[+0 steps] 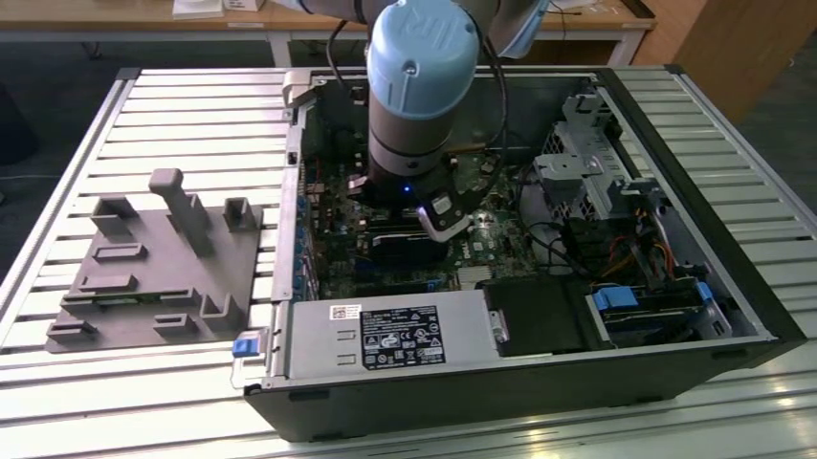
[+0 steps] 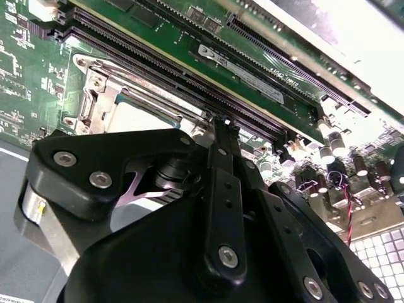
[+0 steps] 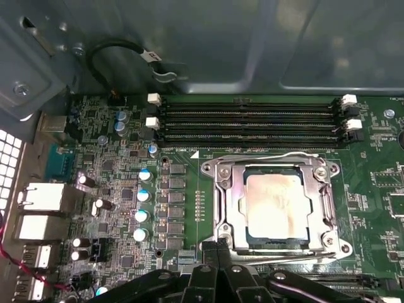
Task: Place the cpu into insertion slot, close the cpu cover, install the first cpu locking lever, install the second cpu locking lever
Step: 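Install the second cpu locking lever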
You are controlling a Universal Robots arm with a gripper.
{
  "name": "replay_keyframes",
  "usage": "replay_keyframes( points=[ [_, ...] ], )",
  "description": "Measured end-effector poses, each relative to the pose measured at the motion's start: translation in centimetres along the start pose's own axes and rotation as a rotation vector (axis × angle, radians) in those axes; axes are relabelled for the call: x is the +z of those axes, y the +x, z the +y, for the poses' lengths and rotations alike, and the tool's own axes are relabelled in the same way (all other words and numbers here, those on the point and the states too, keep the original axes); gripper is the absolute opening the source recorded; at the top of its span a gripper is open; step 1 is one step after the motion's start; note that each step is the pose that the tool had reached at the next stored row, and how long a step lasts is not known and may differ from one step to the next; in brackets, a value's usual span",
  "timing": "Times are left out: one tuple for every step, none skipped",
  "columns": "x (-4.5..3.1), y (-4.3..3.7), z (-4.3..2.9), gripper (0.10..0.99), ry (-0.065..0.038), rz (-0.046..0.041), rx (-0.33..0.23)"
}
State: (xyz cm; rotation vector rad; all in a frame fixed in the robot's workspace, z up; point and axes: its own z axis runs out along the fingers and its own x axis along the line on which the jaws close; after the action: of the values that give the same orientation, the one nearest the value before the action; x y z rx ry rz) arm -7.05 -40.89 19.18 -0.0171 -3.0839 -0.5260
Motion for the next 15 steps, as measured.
replay_keyframes(
  points=[
    [0.05,0.01,-0.01,0.106,-0.001,0.0001,0.000],
    [0.10,0.03,-0.02,0.106,-0.001,0.0000,0.000],
    [0.15,0.06,-0.03,0.106,-0.002,0.0000,0.000],
    [0.19,0.10,-0.03,0.106,-0.002,0.0000,0.000],
    [0.22,0.16,-0.02,0.106,-0.003,0.0000,0.000],
    [0.24,0.23,0.00,0.106,-0.003,0.0000,0.000],
    [0.28,0.30,0.03,0.106,-0.004,0.0000,0.000],
    [0.33,0.36,0.07,0.106,-0.004,-0.0001,0.000],
    [0.37,0.40,0.13,0.106,-0.004,0.0000,0.000],
    [0.44,0.43,0.21,0.106,-0.004,0.0000,0.000],
    [0.51,0.45,0.29,0.106,-0.005,0.0001,0.000],
    [0.59,0.47,0.37,0.106,-0.005,-0.0001,0.000],
    [0.62,0.49,0.40,0.106,-0.006,-0.0002,0.000],
    [0.62,0.50,0.42,0.106,-0.005,-0.0001,0.000],
    [0.62,0.50,0.42,0.106,-0.005,0.0000,0.000]
  ],
)
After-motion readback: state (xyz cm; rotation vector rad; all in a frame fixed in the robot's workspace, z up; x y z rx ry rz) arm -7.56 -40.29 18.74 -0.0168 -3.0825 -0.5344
